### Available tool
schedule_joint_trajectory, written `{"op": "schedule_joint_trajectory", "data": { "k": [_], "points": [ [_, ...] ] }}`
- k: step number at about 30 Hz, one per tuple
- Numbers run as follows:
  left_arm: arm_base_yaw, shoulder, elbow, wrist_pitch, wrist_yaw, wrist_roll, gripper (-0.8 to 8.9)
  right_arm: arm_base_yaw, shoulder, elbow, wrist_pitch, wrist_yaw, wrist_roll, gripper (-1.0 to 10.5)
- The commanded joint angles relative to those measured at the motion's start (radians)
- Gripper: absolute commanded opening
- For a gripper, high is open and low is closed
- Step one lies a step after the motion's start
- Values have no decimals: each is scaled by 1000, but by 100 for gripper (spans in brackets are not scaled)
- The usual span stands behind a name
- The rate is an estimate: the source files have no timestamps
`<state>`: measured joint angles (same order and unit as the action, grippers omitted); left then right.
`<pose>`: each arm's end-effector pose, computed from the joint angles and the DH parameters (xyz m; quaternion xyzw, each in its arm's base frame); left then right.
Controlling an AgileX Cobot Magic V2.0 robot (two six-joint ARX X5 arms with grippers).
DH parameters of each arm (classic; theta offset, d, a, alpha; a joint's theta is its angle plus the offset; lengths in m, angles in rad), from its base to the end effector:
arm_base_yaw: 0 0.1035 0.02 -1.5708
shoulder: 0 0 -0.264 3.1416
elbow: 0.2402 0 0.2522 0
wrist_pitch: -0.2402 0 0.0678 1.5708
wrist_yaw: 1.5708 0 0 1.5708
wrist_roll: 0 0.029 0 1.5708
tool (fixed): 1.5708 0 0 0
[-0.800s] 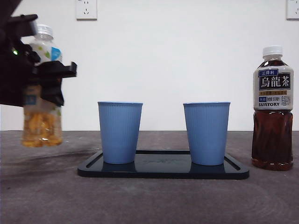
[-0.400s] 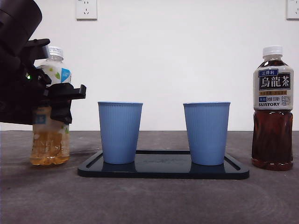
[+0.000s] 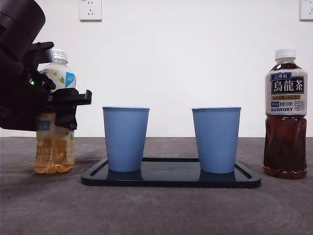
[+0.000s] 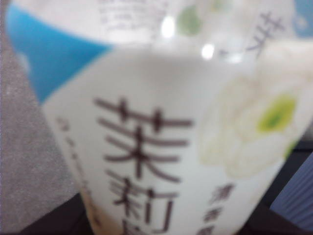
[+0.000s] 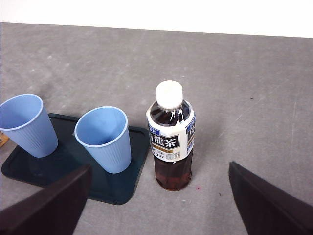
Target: Pour the drink into the cup
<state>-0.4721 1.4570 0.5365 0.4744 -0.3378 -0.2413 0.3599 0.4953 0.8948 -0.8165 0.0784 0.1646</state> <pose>0.2466 -0.1151 0.1661 -0.0306 0.2097 -0.0405 0.9764 0.0743 0.0255 0.3404 0.0348 0.2126 0.1202 0.9691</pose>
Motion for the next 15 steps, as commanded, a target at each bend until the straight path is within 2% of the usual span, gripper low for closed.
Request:
{"op": "schedule_joint_trajectory", "data": {
  "k": [1, 6, 15],
  "points": [
    [-11, 10, 19, 16, -3, 16, 308, 5, 6, 16, 15, 0, 11, 444],
    [-24, -6, 19, 6, -3, 16, 442, 5, 6, 16, 15, 0, 11, 444],
    [-47, -84, 19, -113, -3, 15, 447, 5, 6, 16, 16, 0, 16, 444]
  ]
}}
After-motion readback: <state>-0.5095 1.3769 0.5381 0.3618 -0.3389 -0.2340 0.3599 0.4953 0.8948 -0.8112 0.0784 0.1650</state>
